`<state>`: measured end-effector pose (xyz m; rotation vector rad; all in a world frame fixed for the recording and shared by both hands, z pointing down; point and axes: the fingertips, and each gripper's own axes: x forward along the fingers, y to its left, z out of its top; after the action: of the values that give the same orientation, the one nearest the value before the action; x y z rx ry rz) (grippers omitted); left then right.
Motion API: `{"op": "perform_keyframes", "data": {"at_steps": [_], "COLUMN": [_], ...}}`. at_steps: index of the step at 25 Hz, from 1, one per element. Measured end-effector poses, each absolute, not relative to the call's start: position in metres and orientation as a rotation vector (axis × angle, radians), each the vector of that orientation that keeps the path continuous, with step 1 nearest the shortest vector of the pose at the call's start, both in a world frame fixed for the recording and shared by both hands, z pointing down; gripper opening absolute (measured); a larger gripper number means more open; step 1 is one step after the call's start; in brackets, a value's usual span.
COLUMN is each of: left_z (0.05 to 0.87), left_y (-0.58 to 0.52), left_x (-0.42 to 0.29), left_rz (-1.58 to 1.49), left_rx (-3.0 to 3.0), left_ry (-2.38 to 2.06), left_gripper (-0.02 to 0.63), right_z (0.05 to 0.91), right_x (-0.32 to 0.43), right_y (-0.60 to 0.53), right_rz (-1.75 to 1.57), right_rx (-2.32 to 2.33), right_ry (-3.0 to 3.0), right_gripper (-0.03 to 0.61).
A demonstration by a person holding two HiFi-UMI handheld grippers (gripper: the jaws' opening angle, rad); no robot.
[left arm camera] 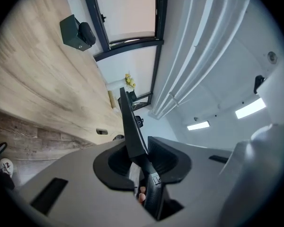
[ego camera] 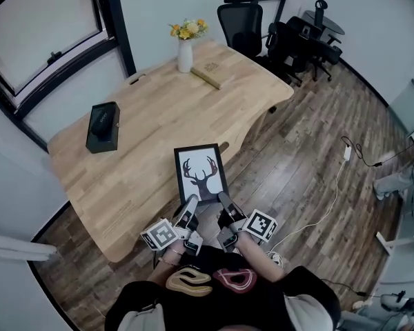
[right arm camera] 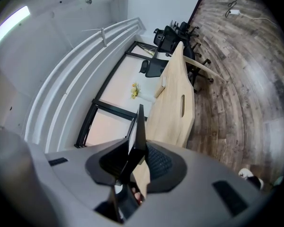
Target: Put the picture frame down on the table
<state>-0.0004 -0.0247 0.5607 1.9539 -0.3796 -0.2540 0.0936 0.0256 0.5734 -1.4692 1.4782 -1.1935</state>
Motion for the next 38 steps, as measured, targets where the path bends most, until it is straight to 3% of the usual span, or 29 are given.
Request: {"op": "perform_keyframes", "data": {"at_steps": [20, 38], "left_z": [0.581, 0.588], "left_y": [-0.119, -0.212], "left_x": [0.012, 0.062], "left_rz": [-0.165, -0.26], "left_rx": [1.895, 1.85], "left_ry": [-0.359, -0.556], "left_gripper": [0.097, 0.097], "right_z": [0.592, 0.601], "right_x": [0.101, 0.16], "right_y": [-0.063, -0.173], "right_rz": [-1.213, -1.359], "right_rx": [-1.504, -1.386], "right_ry": [1.373, 1.506], "right_gripper": [0.117, 0.118]}}
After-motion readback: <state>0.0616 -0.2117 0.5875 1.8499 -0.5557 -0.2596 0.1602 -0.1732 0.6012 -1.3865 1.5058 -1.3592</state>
